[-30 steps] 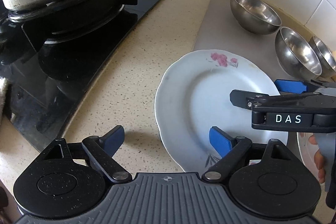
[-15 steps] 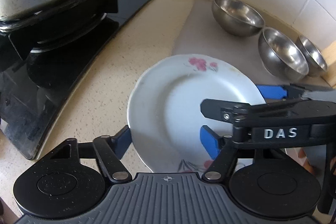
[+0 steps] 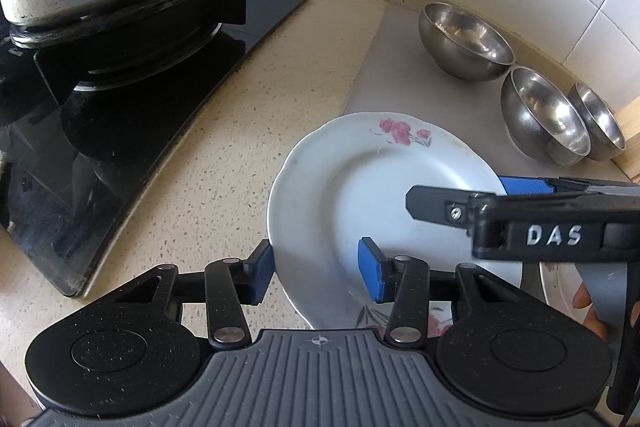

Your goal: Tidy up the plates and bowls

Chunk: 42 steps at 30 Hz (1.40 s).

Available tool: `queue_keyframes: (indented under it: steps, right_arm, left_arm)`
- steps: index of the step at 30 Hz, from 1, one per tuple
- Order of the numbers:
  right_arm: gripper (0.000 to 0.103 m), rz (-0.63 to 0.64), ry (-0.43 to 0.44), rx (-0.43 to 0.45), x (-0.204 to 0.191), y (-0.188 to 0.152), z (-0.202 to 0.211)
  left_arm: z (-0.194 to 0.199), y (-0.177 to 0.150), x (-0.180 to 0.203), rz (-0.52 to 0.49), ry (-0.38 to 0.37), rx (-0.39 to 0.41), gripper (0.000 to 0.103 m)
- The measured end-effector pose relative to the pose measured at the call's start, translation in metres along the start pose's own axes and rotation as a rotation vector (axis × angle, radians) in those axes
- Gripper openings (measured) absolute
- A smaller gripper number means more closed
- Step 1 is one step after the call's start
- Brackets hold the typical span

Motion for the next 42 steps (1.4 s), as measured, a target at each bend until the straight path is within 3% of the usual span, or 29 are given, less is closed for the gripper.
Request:
queue_keyframes:
  steps: [15, 25, 35, 42]
  right_arm:
    - [0.07, -0.183, 0.007, -0.015, 0.008, -0.005, 0.013]
    - [0.07, -0.244, -0.027, 0.035, 0.012, -0.004, 0.046]
    - [0.07, -0.332, -0.076, 0.099, 0.02, -0.011, 0.095]
    - [0.07, -0.413, -0.161, 0.168, 0.039, -0.024, 0.14]
  left_arm:
    - [0.007, 0.01, 0.002, 0.002, -0.022, 0.015, 0.044]
    - [0.018, 0.014, 0.02, -0.049, -0.074, 0.028, 0.046]
    - [0.033, 0.015, 0.05, -0.147, -0.171, 0.039, 0.047]
    - [0.036, 0.008, 0.095, -0.249, -0.271, 0.029, 0.049]
Point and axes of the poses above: each gripper's, at about its wrist camera, not at the fingertips, and z roughly against the way its jaws point, x to its right, y to its top, the point moved 7 cm from there along -z, roughly the way its jaws point, and after that the axes turned 7 degrees about x, right-handed, at the moved point
